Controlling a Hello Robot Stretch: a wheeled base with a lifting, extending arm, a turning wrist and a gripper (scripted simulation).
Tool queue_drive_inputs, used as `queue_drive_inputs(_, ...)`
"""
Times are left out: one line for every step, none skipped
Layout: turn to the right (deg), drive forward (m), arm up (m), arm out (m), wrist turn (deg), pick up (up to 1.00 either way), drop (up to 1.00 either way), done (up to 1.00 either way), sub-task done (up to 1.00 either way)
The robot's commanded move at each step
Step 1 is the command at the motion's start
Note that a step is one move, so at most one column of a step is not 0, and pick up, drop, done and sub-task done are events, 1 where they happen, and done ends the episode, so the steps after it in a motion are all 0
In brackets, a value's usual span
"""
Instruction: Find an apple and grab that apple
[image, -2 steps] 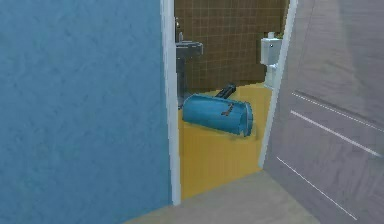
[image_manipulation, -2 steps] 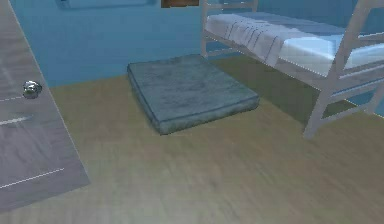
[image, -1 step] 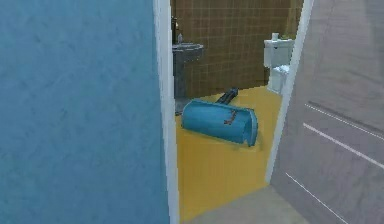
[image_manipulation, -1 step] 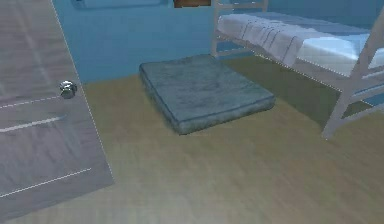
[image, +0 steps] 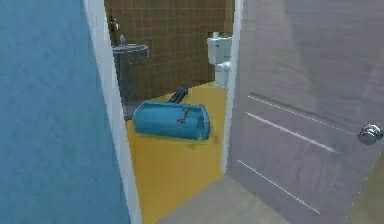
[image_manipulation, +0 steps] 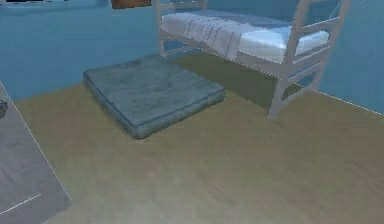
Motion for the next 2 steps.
queue_drive_inputs(0.0, 0.70, 0.00, 0.00, 0.0, 0.00, 0.00, 0.00, 0.00)
queue_drive_inputs(-3.0, 0.00, 0.00, 0.00, 0.0, 0.00, 0.00, 0.00, 0.00)
